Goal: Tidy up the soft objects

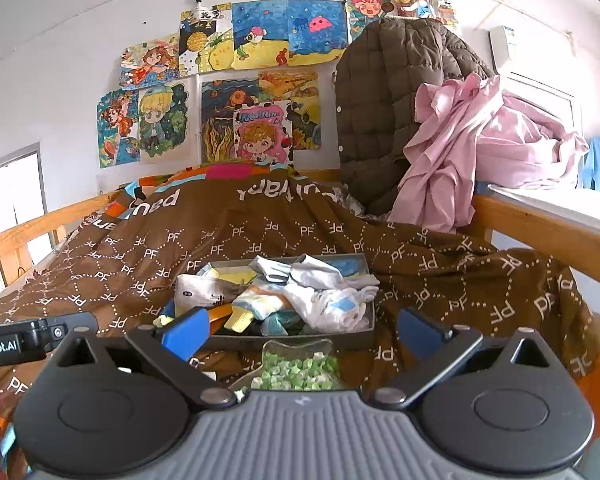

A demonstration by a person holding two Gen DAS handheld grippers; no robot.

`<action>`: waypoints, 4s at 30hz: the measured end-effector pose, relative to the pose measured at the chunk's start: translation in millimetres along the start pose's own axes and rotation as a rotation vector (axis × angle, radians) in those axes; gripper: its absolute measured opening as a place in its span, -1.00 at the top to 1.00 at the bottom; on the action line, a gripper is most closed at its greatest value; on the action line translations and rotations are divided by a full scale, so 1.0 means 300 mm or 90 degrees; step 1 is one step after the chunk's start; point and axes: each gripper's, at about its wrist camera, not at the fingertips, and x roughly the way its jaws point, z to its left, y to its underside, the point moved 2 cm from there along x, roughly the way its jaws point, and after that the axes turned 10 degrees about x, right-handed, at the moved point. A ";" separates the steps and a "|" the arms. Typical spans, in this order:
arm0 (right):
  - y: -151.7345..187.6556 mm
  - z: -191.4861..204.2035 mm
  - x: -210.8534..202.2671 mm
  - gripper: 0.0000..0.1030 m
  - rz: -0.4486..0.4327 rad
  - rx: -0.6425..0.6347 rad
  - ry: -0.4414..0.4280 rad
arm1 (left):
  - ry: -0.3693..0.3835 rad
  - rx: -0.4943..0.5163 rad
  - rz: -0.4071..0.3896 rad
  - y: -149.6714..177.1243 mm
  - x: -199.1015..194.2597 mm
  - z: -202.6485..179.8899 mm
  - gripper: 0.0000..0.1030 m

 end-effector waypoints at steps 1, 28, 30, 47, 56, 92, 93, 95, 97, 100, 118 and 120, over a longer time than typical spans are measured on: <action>0.008 -0.002 -0.002 -0.99 0.001 0.001 0.001 | -0.003 -0.002 0.001 0.009 -0.004 0.003 -0.98; 0.174 -0.025 -0.068 -0.99 0.036 0.015 0.002 | -0.040 -0.017 0.073 0.208 -0.074 0.012 -0.98; 0.183 -0.027 -0.066 -0.99 0.042 0.019 -0.001 | -0.043 -0.013 0.074 0.216 -0.078 0.008 -0.98; 0.228 -0.031 -0.046 -0.99 0.072 0.014 -0.012 | -0.062 -0.013 0.110 0.265 -0.077 -0.013 -0.98; 0.268 -0.025 -0.020 -0.99 0.127 0.029 -0.012 | -0.072 -0.019 0.119 0.300 -0.099 -0.012 -0.98; 0.370 -0.013 0.054 -0.99 0.146 -0.024 0.002 | -0.158 0.034 0.142 0.378 -0.058 -0.041 -0.98; 0.370 -0.012 0.053 -0.99 0.145 -0.024 0.002 | -0.158 0.034 0.142 0.378 -0.058 -0.041 -0.98; 0.369 -0.012 0.051 -0.99 0.144 -0.024 0.003 | -0.158 0.036 0.144 0.380 -0.058 -0.041 -0.98; 0.369 -0.012 0.051 -0.99 0.145 -0.025 0.004 | -0.161 0.037 0.146 0.381 -0.059 -0.041 -0.98; 0.370 -0.014 0.052 -0.99 0.148 -0.025 0.007 | -0.171 0.040 0.149 0.383 -0.058 -0.038 -0.98; 0.368 -0.021 0.055 -0.99 0.151 -0.024 0.017 | -0.188 0.034 0.155 0.385 -0.065 -0.023 -0.98; 0.368 -0.021 0.054 -0.99 0.151 -0.023 0.017 | -0.188 0.035 0.155 0.385 -0.066 -0.022 -0.98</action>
